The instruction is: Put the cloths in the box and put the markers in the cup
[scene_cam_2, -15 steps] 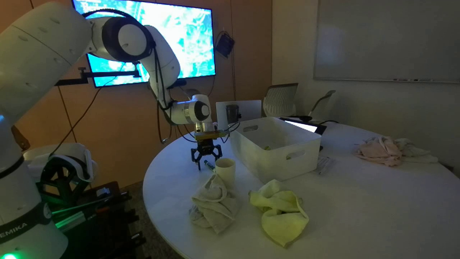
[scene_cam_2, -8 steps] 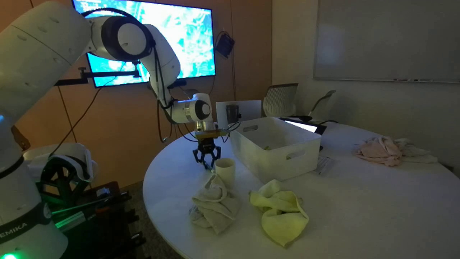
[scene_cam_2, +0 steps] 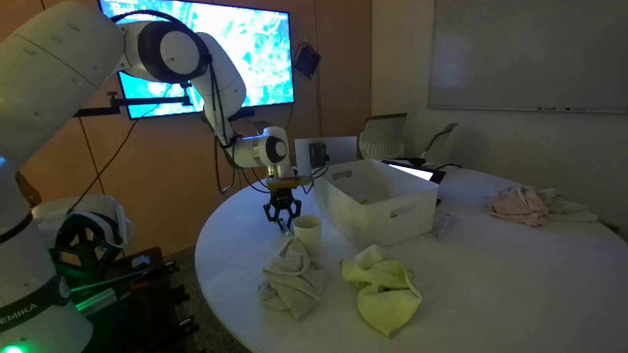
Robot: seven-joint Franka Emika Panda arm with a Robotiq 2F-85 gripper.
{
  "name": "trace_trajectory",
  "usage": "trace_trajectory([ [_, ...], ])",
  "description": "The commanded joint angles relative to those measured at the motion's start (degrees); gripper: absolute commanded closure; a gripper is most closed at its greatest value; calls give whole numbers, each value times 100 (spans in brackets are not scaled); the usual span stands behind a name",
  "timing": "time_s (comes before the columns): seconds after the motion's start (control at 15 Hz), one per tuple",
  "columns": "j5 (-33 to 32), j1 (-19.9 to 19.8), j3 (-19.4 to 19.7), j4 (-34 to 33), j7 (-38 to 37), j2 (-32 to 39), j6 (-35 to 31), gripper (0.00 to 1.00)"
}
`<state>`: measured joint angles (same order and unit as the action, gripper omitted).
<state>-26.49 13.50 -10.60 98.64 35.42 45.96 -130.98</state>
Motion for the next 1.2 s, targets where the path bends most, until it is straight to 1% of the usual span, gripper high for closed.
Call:
trace_trajectory([
  [0.0, 18, -34, -63, 526, -84, -495, -247, 92],
  [0.2, 2, -73, -134, 1063, -88, -973, -561, 92],
  [0.4, -54, -51, -115, 1657, -281, -1562, -891, 92],
  [0.67, -68, -102, -1, 2441, -882, -2326, -1615, 92],
  [0.8, -2, -194, 39, 2771, -1112, -2633, -1995, 92],
  [1.13, 29, -357, 355, 3402, -1880, -3111, -2890, 92],
])
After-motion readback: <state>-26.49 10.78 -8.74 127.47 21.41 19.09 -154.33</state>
